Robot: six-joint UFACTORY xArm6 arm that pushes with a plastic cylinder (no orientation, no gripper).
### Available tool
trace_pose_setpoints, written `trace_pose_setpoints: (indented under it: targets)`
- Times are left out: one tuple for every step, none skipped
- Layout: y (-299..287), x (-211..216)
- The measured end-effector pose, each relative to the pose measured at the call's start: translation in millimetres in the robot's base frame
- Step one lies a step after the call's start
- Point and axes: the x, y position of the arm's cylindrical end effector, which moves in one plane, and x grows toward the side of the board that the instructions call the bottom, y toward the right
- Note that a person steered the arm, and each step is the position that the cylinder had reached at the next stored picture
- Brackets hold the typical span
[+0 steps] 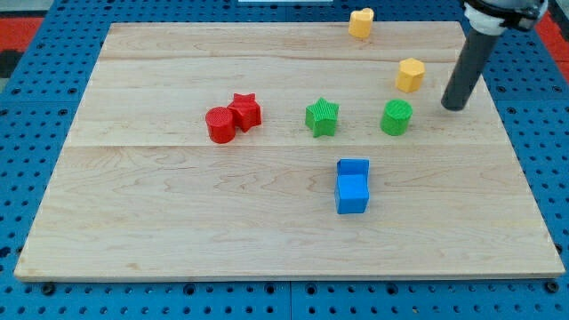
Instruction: Separate the blue triangle from blue cube
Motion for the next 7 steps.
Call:
trace_pose_setpoints:
  targets:
    - [-3,-31]
    - [-70,-61]
    - [-137,-68]
    - [-73,-52]
    - [-52,-52]
    - [-55,-44]
    - [-48,-24]
